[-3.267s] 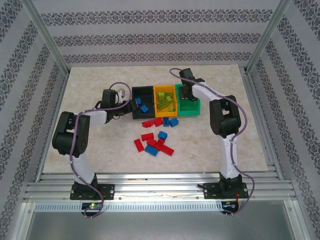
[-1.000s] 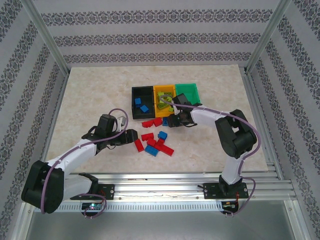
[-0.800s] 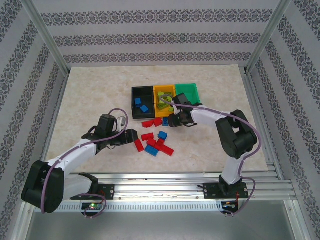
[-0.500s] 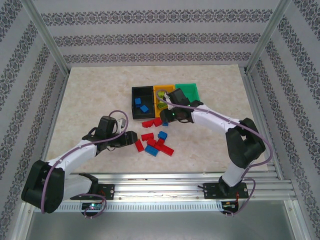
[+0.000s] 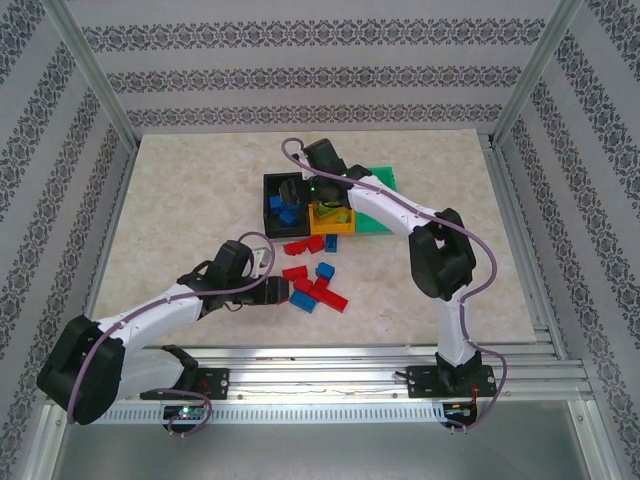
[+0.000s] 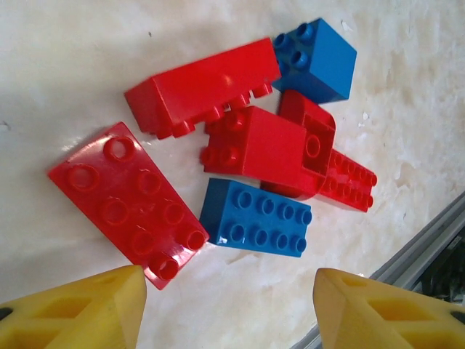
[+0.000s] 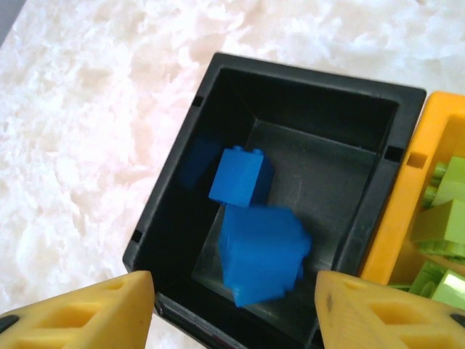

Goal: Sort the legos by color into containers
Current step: Place the lego in the container, then move the lego to the bottom-center of the table.

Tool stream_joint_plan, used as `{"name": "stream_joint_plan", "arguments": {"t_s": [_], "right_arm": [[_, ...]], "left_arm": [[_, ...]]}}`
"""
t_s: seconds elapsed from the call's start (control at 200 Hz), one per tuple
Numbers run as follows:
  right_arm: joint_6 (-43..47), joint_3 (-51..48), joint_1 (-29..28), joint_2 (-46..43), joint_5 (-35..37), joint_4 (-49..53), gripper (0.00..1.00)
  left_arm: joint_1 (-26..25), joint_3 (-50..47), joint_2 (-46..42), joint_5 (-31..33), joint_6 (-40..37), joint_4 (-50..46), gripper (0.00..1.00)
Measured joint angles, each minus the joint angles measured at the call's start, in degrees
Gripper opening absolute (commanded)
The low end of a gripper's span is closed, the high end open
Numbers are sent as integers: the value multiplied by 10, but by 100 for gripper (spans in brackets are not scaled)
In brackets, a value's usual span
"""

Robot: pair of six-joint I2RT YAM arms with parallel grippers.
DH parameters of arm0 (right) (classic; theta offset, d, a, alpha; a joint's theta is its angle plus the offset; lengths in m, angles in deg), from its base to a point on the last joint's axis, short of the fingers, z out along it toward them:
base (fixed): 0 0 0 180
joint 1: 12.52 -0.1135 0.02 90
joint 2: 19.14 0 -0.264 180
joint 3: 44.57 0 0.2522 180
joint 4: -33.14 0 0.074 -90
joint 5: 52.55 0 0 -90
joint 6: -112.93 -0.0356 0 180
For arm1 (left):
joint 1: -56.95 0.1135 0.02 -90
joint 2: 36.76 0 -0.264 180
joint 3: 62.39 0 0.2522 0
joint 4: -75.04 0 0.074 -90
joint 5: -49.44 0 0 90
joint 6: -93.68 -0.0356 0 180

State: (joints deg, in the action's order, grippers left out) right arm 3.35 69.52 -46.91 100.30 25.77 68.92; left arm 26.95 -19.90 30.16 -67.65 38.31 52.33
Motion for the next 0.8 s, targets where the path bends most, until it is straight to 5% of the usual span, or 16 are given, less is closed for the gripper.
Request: {"name": "stream_joint_plan", "arguments": {"t_s": [0.67, 0.804], "right_arm": [[2, -363, 31, -304, 49, -25, 62], [-3, -409, 47, -330, 57, -32, 63]], "left_arm": [[-148, 135, 153, 97, -46, -82, 66], [-183, 189, 192, 130, -61, -125, 74]]}}
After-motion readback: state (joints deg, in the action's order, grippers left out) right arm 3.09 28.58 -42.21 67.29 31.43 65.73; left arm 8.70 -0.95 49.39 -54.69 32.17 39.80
